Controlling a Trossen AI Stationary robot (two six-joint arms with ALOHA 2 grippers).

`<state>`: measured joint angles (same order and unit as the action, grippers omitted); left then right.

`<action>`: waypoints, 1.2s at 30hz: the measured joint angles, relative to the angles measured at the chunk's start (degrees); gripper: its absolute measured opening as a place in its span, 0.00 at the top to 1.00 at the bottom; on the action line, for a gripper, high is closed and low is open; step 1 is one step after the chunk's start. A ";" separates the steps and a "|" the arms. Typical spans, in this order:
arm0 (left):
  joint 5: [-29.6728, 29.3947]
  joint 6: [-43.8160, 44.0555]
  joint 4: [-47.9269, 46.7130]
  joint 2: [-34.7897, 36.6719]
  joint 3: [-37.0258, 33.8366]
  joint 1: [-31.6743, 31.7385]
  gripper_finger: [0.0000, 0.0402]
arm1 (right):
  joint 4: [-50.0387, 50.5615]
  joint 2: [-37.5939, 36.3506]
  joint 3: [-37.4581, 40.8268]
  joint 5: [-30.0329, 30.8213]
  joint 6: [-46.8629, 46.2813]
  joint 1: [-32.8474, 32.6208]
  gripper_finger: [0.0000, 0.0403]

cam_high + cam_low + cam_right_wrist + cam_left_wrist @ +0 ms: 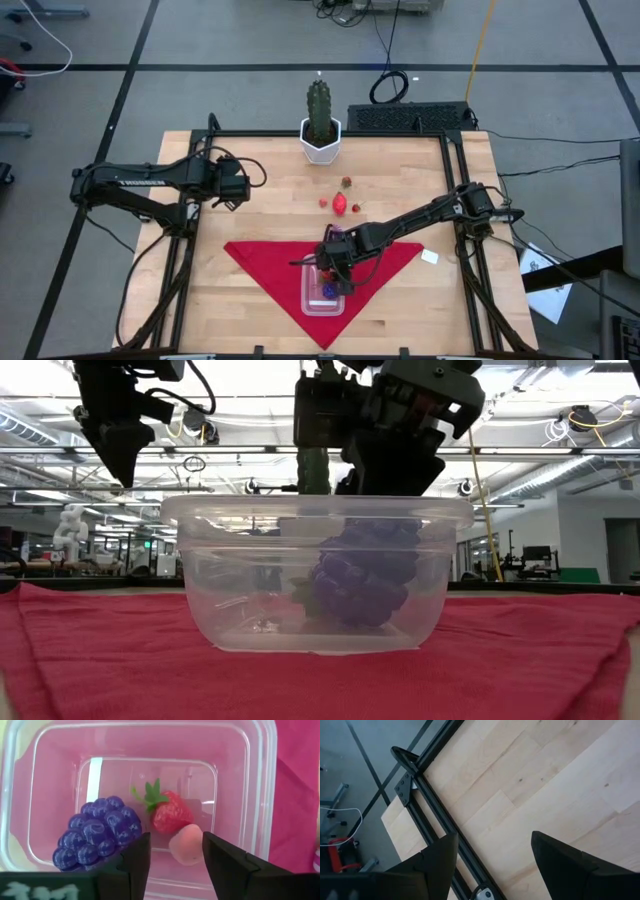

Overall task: Pick and placing Produce into tupperware
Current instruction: Put the top apricot into the transparent bin, then put the dragon fruit into the transparent bin

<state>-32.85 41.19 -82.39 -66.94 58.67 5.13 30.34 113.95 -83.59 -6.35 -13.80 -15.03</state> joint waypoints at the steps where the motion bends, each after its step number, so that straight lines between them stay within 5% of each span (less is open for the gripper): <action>1: -0.01 0.00 0.00 0.00 0.00 0.00 0.36 | -0.34 0.00 0.00 0.00 0.00 0.00 0.58; 6: 0.01 0.04 0.00 0.00 0.00 0.00 0.36 | -0.07 -0.02 -0.72 -0.43 0.00 0.00 0.58; 10: -0.01 0.04 0.05 0.00 0.00 0.00 0.36 | 0.21 -1.30 -1.78 -6.55 2.60 0.07 0.58; 16: 0.88 0.04 0.43 -0.02 -0.02 -0.02 0.36 | 1.72 -8.54 -2.12 -8.43 7.74 0.08 0.58; 24: 2.85 -0.23 5.87 -0.02 -0.02 -2.14 0.36 | 6.01 -16.64 3.85 14.12 15.00 3.06 0.57; 36: 3.00 -15.83 29.86 -4.97 -0.02 -9.84 0.36 | 0.57 -20.73 15.84 13.77 14.99 7.57 0.57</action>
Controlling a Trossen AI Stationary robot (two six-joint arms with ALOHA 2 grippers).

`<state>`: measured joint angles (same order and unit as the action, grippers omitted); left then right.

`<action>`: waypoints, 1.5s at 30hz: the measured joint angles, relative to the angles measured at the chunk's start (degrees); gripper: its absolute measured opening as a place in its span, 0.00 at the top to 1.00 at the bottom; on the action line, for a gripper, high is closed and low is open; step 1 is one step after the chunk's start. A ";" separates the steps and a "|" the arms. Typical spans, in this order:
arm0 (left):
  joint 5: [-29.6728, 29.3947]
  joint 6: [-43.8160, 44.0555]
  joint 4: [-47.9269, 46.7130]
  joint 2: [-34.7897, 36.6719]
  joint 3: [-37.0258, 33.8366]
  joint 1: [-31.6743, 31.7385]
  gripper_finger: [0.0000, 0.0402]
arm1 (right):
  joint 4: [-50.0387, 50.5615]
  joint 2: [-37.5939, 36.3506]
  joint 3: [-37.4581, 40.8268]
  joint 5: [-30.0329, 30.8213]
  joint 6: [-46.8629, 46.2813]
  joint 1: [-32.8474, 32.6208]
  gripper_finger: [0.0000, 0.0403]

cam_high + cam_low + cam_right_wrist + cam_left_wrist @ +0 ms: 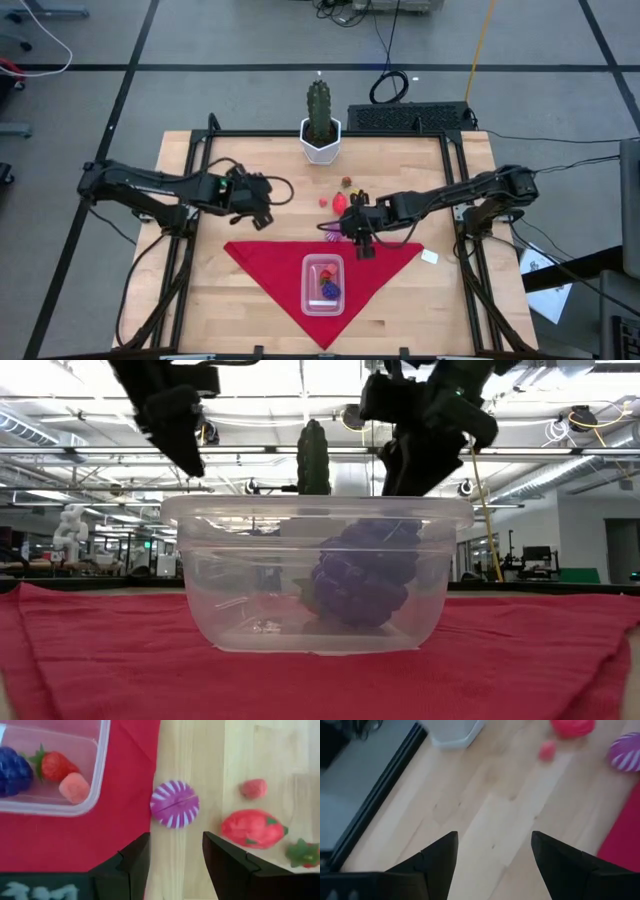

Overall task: Pick and placing Produce into tupperware
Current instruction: Put the dragon fruit into the transparent bin

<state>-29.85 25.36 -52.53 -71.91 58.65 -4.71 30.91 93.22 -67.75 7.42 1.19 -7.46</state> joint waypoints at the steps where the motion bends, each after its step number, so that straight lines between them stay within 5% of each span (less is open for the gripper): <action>1: -0.02 -1.12 1.40 -0.69 0.00 -0.04 0.36 | -0.62 -0.02 0.54 0.01 0.13 0.00 0.57; 24: -0.16 -10.30 13.24 -9.23 0.00 3.16 0.36 | -3.77 0.08 2.45 3.30 9.74 5.17 0.57; 39: -0.17 -10.68 11.76 -9.23 0.00 6.09 0.36 | -3.73 0.08 2.45 2.80 3.21 9.77 0.55; 45: -0.17 -10.66 11.76 -9.23 0.00 6.91 0.36 | -6.54 0.10 2.45 -0.17 -8.23 9.77 0.46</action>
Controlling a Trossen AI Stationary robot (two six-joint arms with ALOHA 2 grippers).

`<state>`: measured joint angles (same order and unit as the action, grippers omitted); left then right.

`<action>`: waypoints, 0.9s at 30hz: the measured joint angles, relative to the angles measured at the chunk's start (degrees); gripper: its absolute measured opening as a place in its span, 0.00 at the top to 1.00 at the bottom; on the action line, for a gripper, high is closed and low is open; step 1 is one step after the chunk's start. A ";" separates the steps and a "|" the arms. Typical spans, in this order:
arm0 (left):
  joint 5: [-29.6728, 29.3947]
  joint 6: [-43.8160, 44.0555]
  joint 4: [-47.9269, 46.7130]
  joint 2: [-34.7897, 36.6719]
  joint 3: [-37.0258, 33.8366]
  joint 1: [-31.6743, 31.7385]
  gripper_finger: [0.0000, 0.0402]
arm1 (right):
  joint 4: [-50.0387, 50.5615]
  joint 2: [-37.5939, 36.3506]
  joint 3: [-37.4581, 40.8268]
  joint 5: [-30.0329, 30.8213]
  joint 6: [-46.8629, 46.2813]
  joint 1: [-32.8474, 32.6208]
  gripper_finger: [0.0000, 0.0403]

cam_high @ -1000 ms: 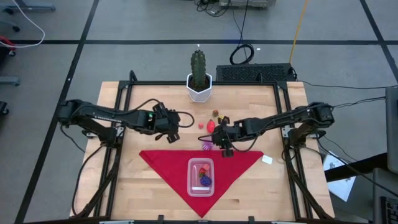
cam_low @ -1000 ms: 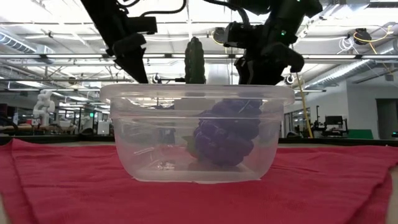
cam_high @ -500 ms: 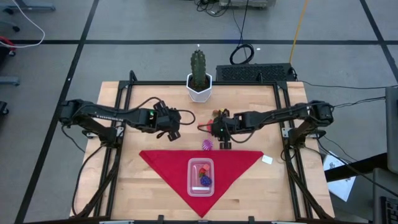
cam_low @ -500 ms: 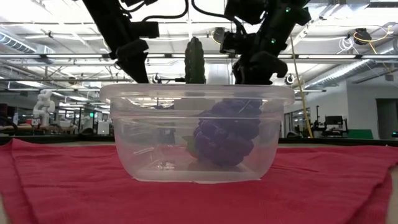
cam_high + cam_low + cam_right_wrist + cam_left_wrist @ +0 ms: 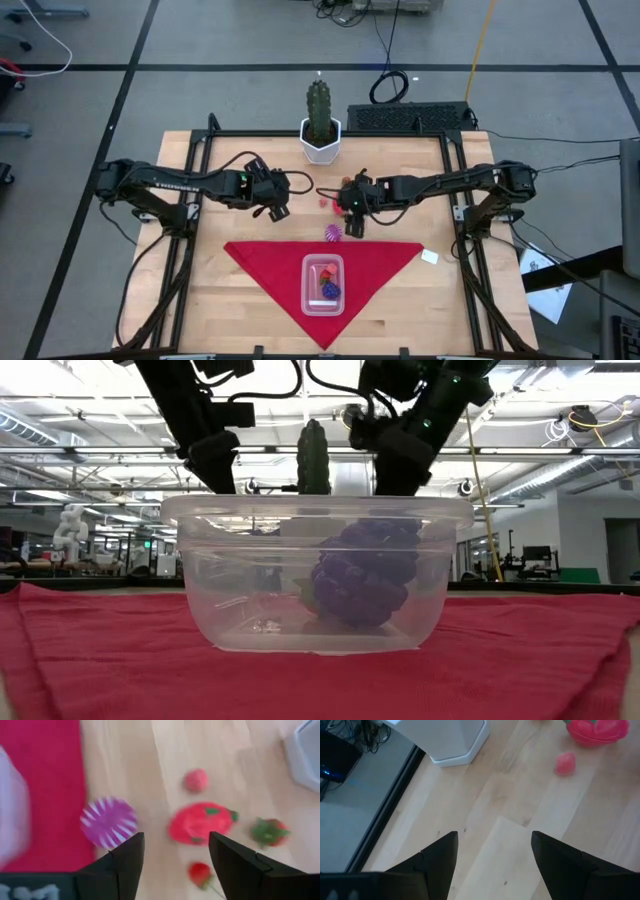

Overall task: Pick and placing Produce into tupperware
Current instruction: Put the dragon fruit into the transparent bin

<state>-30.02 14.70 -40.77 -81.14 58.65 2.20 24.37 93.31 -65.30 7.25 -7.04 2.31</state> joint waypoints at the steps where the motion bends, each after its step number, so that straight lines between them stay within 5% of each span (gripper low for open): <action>1: -0.02 0.00 0.00 0.00 0.00 0.06 0.36 | -1.55 0.02 0.00 -1.23 -2.74 0.00 0.45; 13: -0.13 -1.05 -1.08 0.00 0.00 0.04 0.36 | -5.76 0.05 -0.09 -7.51 -23.26 1.51 0.47; 27: -3.06 0.61 -6.10 0.07 0.00 0.04 0.36 | -17.59 0.05 -0.09 -7.61 -23.31 1.36 0.48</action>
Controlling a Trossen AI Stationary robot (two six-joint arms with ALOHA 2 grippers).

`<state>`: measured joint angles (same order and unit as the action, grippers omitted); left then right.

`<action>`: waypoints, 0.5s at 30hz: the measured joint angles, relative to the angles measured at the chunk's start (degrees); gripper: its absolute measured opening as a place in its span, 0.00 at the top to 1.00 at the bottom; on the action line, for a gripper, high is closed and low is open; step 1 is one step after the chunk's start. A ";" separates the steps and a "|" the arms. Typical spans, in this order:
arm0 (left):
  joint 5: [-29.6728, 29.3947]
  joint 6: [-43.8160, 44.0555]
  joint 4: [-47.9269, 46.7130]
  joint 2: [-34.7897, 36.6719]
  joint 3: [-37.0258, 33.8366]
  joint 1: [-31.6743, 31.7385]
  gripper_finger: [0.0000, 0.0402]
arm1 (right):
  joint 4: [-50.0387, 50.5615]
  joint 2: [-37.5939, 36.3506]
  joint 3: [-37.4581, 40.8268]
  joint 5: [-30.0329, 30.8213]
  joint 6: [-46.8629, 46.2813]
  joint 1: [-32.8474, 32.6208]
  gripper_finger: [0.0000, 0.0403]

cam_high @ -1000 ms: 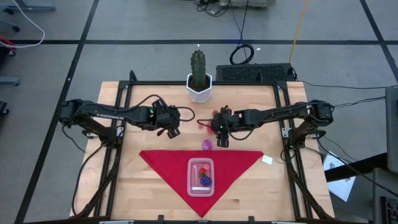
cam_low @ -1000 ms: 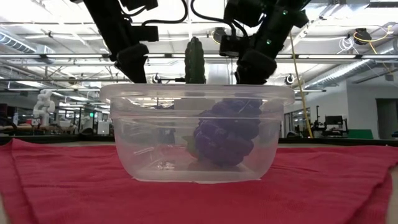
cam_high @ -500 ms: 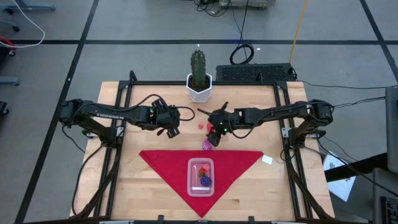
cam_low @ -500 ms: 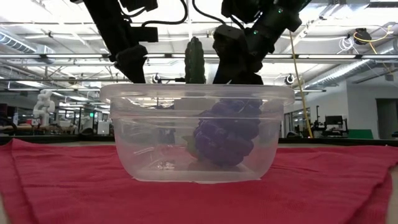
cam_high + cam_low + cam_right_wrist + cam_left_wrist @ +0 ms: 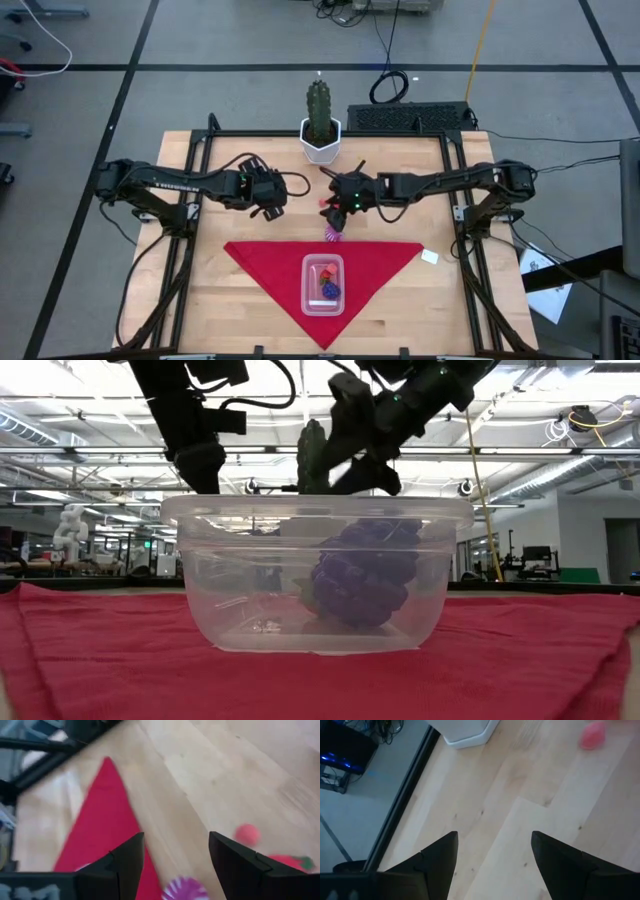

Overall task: Pick and placing Produce into tupperware
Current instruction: Put the dragon fruit into the transparent bin

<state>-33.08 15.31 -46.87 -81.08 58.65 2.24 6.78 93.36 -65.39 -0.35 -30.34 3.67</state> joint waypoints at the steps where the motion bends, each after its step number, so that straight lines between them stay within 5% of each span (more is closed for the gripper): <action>1: 0.00 0.00 -0.02 0.00 0.00 0.01 0.36 | -0.75 0.00 0.00 0.03 0.71 -0.27 0.48; 6: -0.24 0.26 -1.21 0.23 0.00 0.80 0.36 | 2.74 -0.02 0.00 1.46 0.23 -0.79 0.48; 10: -5.22 2.13 -3.59 0.51 0.00 2.57 0.36 | 8.58 -0.02 0.00 7.65 -4.97 -0.36 0.48; 15: -9.99 8.06 -10.97 1.10 0.04 5.46 0.36 | 8.47 0.01 -2.55 8.10 -6.28 -0.38 0.48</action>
<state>-43.07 23.37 -57.85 -79.98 58.70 7.70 15.25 93.37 -67.93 7.75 -36.62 3.29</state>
